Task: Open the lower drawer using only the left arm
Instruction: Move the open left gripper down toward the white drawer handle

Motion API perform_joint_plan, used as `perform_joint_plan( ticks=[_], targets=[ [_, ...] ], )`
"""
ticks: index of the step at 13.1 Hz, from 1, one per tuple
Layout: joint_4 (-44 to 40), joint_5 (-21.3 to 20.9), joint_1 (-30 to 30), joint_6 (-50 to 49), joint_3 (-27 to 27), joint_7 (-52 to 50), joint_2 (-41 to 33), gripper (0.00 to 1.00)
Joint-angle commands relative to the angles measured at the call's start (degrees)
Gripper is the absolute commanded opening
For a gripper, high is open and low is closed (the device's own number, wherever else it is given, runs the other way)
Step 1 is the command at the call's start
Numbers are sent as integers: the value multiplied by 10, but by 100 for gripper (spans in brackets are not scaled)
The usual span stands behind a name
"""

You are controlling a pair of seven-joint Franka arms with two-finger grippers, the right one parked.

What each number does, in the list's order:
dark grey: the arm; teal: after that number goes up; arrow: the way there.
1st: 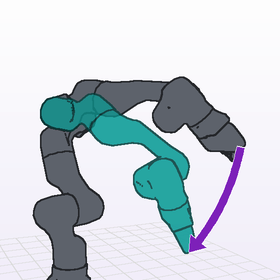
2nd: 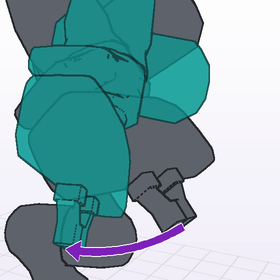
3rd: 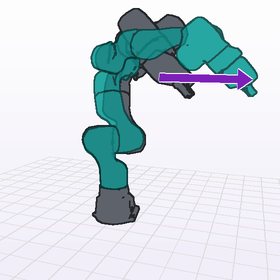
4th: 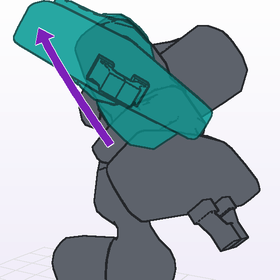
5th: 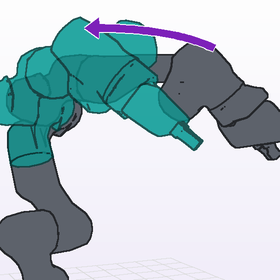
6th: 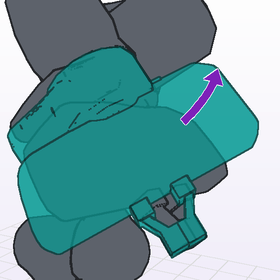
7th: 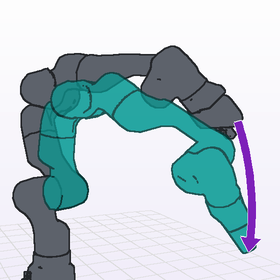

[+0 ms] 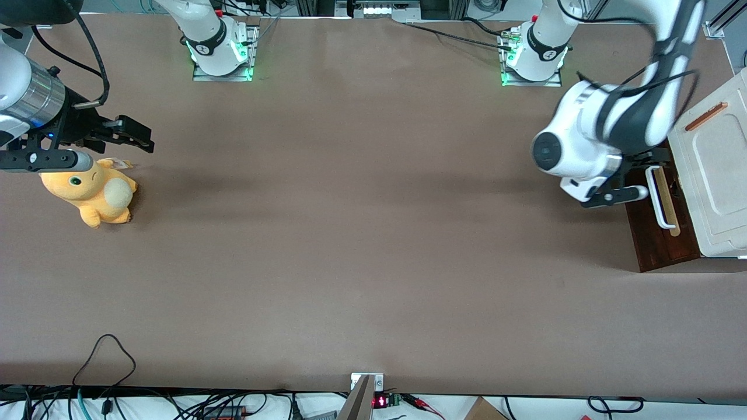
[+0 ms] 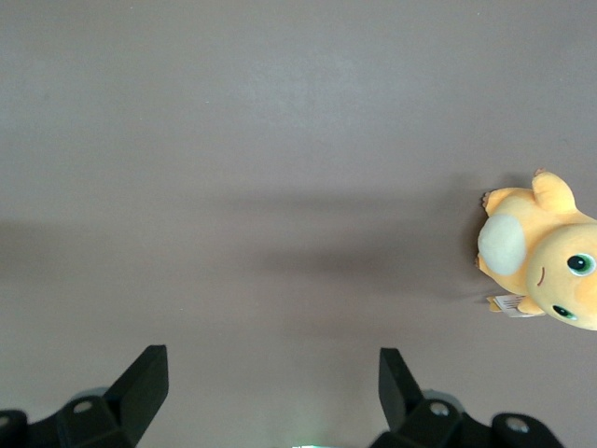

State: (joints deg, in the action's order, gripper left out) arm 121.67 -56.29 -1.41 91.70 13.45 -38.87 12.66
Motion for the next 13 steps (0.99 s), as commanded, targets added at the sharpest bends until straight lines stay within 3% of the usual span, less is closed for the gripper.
perform_joint_plan(
  ticks=[1,3,8,13],
  targets=[
    [14,-51,-3,4,-3,-19,31,100],
    [17,-109,-2,4,-3,-31,64,98],
    [39,-197,3,30,-21,-109,99,95],
    [42,-228,8,56,-57,-110,107,95]
  ],
)
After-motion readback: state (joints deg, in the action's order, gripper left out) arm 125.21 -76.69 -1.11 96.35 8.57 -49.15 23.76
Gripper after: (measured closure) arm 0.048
